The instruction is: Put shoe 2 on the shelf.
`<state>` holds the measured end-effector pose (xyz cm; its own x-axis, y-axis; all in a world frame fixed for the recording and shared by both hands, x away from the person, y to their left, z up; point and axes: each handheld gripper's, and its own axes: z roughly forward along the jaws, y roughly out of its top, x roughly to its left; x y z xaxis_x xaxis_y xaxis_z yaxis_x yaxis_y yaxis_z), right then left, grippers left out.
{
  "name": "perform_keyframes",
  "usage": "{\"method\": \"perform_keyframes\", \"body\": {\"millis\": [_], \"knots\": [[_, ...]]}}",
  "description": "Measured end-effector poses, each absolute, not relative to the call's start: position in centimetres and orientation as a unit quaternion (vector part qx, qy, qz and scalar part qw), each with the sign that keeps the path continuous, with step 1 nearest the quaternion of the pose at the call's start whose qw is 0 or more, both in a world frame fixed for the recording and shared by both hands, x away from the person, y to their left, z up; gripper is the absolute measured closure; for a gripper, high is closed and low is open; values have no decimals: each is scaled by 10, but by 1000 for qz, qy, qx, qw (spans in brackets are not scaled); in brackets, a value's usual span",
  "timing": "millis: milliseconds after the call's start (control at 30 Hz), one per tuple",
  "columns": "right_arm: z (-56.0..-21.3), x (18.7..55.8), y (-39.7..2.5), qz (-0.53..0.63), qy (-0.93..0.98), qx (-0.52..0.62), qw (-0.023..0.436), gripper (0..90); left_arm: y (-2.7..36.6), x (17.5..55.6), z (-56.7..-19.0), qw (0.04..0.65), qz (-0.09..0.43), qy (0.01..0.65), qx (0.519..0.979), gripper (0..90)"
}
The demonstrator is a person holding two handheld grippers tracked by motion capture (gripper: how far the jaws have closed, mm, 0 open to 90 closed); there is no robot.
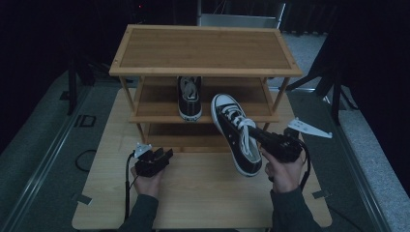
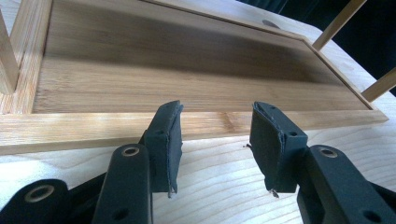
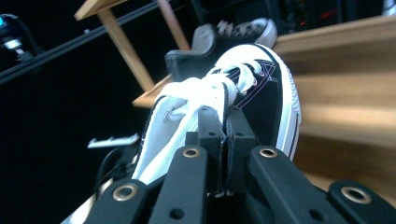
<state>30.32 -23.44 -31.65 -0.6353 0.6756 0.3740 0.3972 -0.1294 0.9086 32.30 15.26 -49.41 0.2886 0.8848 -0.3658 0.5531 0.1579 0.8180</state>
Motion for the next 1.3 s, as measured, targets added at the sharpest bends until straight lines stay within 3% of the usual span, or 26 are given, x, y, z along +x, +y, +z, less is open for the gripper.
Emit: {"method": "perform_keyframes", "body": {"millis": [733, 1300], "knots": [[-317, 407, -191, 626, 603, 472, 149, 880, 152, 324, -492, 510, 162, 570, 624, 540], [-327, 438, -172, 638, 557, 510, 153, 876, 153, 325, -490, 517, 158, 568, 620, 540]]}}
